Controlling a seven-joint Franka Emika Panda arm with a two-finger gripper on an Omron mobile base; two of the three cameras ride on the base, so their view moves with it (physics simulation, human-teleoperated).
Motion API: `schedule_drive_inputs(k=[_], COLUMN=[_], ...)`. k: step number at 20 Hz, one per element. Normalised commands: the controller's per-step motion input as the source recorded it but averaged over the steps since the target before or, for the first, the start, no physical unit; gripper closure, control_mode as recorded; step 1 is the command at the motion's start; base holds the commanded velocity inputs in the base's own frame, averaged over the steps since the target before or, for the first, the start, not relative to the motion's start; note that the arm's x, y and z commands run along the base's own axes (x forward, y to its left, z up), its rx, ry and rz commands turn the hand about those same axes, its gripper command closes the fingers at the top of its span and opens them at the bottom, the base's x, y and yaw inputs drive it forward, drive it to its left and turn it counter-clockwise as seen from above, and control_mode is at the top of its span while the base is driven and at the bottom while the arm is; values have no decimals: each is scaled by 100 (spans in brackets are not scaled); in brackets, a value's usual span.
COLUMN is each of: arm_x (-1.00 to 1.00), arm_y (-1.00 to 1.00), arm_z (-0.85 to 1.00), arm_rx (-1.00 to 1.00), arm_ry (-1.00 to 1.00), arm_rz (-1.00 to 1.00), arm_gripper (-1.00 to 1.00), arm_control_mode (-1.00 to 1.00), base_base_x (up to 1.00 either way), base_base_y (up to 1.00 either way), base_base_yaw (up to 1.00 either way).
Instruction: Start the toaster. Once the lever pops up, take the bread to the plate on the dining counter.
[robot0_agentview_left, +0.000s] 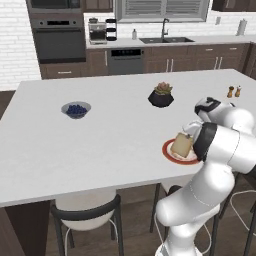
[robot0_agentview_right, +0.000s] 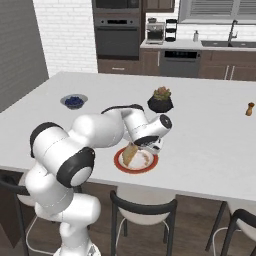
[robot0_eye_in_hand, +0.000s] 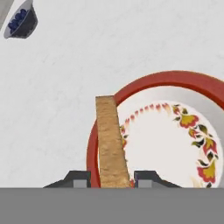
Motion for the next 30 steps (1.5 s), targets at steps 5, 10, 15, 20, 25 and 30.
schedule_drive_inputs(k=[5, 10, 15, 20, 25, 30], arm_x=[0, 0, 0, -16, -100, -100], arm_y=[-11, -34, -42, -46, -5, 6], arm_z=[1, 18, 23, 60, 76, 57], arm_rx=[0, 0, 0, 0, 0, -1], arm_ry=[-1, 0, 0, -9, -41, -42], arm_rz=[0, 0, 0, 0, 12, 13], arm_gripper=[-100, -100, -100, -100, -100, -100], arm_control_mode=[-100, -100, -100, -100, -100, -100], base_base_x=[0, 0, 0, 0, 0, 0], base_base_y=[0, 0, 0, 0, 0, 0], base_base_yaw=[0, 0, 0, 0, 0, 0])
